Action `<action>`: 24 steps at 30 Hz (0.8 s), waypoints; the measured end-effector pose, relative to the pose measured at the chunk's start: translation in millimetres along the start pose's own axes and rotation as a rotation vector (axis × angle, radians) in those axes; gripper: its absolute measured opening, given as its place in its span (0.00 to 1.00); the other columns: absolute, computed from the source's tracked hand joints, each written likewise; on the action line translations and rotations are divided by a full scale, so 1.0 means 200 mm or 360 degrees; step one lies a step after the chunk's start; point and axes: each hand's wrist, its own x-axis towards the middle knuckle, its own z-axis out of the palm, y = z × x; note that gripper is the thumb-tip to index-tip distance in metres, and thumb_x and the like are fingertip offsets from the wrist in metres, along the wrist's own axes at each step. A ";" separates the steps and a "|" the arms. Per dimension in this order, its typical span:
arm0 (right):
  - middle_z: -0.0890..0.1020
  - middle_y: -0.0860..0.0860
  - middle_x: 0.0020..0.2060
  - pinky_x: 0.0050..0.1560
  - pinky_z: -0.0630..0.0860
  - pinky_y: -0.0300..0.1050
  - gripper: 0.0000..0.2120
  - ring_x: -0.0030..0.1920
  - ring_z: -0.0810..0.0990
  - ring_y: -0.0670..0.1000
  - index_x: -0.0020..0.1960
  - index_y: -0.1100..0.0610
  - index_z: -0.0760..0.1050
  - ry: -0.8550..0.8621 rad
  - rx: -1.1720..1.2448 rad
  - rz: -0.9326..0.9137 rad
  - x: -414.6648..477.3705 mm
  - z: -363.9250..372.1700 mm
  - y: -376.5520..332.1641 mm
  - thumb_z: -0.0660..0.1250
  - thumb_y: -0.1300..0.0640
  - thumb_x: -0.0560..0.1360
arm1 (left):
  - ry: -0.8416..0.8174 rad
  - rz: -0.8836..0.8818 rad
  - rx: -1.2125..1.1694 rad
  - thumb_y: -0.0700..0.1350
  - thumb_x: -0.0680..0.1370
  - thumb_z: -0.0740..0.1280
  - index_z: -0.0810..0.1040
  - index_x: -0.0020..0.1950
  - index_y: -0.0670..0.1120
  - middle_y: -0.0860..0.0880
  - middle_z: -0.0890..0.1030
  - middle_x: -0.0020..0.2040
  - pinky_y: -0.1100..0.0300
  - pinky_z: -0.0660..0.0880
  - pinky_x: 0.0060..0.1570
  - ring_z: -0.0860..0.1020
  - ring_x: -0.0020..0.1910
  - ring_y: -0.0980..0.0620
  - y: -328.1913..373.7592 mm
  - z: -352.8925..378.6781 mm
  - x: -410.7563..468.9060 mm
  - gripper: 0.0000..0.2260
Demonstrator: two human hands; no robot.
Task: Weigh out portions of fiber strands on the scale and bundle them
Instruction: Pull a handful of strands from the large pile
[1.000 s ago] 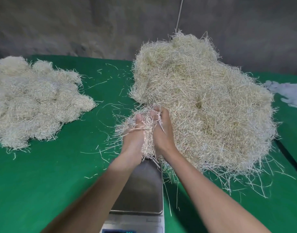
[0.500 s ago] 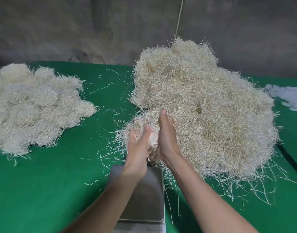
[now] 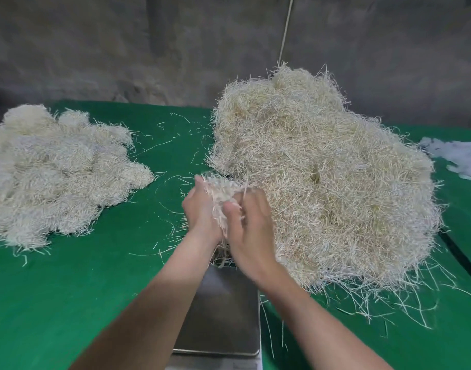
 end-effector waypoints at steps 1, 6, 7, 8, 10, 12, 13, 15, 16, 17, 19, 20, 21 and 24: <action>0.67 0.46 0.45 0.42 0.65 0.34 0.03 0.44 0.66 0.46 0.44 0.52 0.65 -0.0020 -0.0052 0.0041 0.02 0.00 -0.01 0.57 0.55 0.77 | -0.0079 0.0055 0.0036 0.49 0.83 0.57 0.75 0.44 0.43 0.48 0.76 0.32 0.63 0.73 0.28 0.77 0.28 0.54 -0.04 0.01 -0.04 0.14; 0.71 0.47 0.36 0.38 0.64 0.36 0.11 0.35 0.67 0.43 0.40 0.56 0.69 0.0038 0.0239 0.0615 0.19 -0.09 0.07 0.56 0.55 0.80 | -0.0231 0.0144 0.0499 0.57 0.80 0.58 0.70 0.68 0.43 0.48 0.82 0.53 0.57 0.76 0.52 0.79 0.53 0.51 -0.13 0.02 -0.08 0.23; 0.70 0.46 0.35 0.38 0.64 0.37 0.13 0.35 0.67 0.44 0.38 0.54 0.67 0.0120 0.0135 0.0461 0.14 -0.05 0.03 0.55 0.52 0.79 | -0.0307 0.0137 0.0455 0.54 0.79 0.62 0.72 0.63 0.38 0.48 0.82 0.39 0.63 0.76 0.38 0.80 0.39 0.54 -0.10 0.02 -0.06 0.21; 0.68 0.46 0.34 0.38 0.63 0.38 0.13 0.36 0.66 0.45 0.36 0.54 0.66 0.0168 0.0049 0.0292 0.09 -0.01 -0.02 0.55 0.51 0.78 | -0.0361 0.0116 0.0376 0.49 0.78 0.67 0.72 0.55 0.32 0.47 0.73 0.29 0.67 0.69 0.29 0.73 0.29 0.55 -0.08 0.03 -0.05 0.20; 0.67 0.47 0.32 0.36 0.64 0.41 0.14 0.34 0.65 0.48 0.33 0.57 0.67 0.0155 -0.0061 0.0148 0.06 0.01 -0.02 0.58 0.56 0.77 | -0.0284 0.0096 0.0273 0.46 0.77 0.67 0.75 0.48 0.34 0.47 0.66 0.27 0.67 0.66 0.26 0.68 0.26 0.53 -0.09 0.05 -0.05 0.13; 0.65 0.47 0.27 0.31 0.63 0.42 0.20 0.28 0.63 0.48 0.29 0.56 0.64 0.0080 0.0049 0.0416 0.17 -0.06 0.08 0.58 0.61 0.79 | -0.0206 0.0101 0.0433 0.51 0.80 0.62 0.79 0.51 0.40 0.46 0.79 0.31 0.61 0.75 0.34 0.79 0.32 0.49 -0.13 0.06 -0.07 0.14; 0.64 0.47 0.25 0.29 0.61 0.41 0.22 0.26 0.61 0.47 0.28 0.54 0.62 0.0068 0.0123 0.0534 0.21 -0.09 0.10 0.57 0.61 0.81 | -0.0253 0.0090 0.0468 0.53 0.80 0.62 0.79 0.52 0.41 0.45 0.82 0.37 0.57 0.78 0.38 0.82 0.37 0.47 -0.14 0.07 -0.08 0.15; 0.64 0.46 0.25 0.28 0.60 0.41 0.21 0.26 0.61 0.47 0.29 0.52 0.61 0.0213 0.0022 0.0478 0.19 -0.09 0.06 0.54 0.56 0.81 | -0.0289 0.0139 0.0547 0.53 0.79 0.62 0.79 0.48 0.43 0.49 0.80 0.29 0.64 0.76 0.28 0.80 0.29 0.52 -0.12 0.10 -0.09 0.14; 0.64 0.45 0.26 0.28 0.59 0.41 0.19 0.26 0.61 0.47 0.29 0.53 0.62 0.0282 -0.0074 0.0356 0.14 -0.05 0.02 0.53 0.55 0.79 | -0.0230 0.0181 0.0576 0.52 0.79 0.62 0.79 0.47 0.43 0.50 0.75 0.23 0.68 0.68 0.20 0.74 0.22 0.55 -0.09 0.10 -0.07 0.13; 0.64 0.45 0.26 0.28 0.57 0.41 0.18 0.26 0.61 0.47 0.29 0.55 0.64 0.0281 -0.0129 0.0250 0.10 -0.02 0.00 0.54 0.56 0.77 | -0.0161 0.0205 0.0573 0.51 0.80 0.62 0.78 0.50 0.42 0.50 0.69 0.21 0.69 0.63 0.18 0.69 0.20 0.55 -0.08 0.10 -0.05 0.13; 0.63 0.46 0.25 0.28 0.58 0.45 0.18 0.26 0.61 0.49 0.29 0.57 0.65 0.0181 -0.0150 0.0208 0.09 0.00 0.03 0.55 0.59 0.78 | -0.0121 0.0143 0.0526 0.54 0.79 0.61 0.78 0.48 0.41 0.47 0.70 0.27 0.66 0.67 0.24 0.71 0.27 0.52 -0.09 0.09 -0.04 0.16; 0.63 0.47 0.24 0.29 0.59 0.46 0.18 0.26 0.61 0.50 0.30 0.56 0.64 0.0099 -0.0074 0.0325 0.11 -0.02 0.06 0.54 0.60 0.79 | -0.0147 0.0077 0.0526 0.56 0.79 0.61 0.77 0.51 0.40 0.42 0.76 0.34 0.62 0.72 0.32 0.77 0.34 0.48 -0.10 0.08 -0.05 0.19; 0.64 0.47 0.25 0.30 0.61 0.48 0.18 0.27 0.62 0.49 0.32 0.53 0.63 0.0024 0.0013 0.0477 0.14 -0.05 0.09 0.54 0.60 0.80 | -0.0165 0.0022 0.0526 0.57 0.78 0.62 0.76 0.57 0.39 0.37 0.80 0.46 0.56 0.76 0.42 0.80 0.46 0.43 -0.11 0.07 -0.05 0.22; 0.73 0.46 0.39 0.42 0.69 0.44 0.06 0.37 0.69 0.40 0.45 0.48 0.66 0.0011 0.0333 0.0759 0.16 -0.11 0.09 0.56 0.54 0.80 | -0.0224 0.0167 0.0597 0.58 0.77 0.63 0.74 0.65 0.41 0.37 0.74 0.65 0.45 0.73 0.57 0.74 0.61 0.40 -0.10 0.02 -0.05 0.24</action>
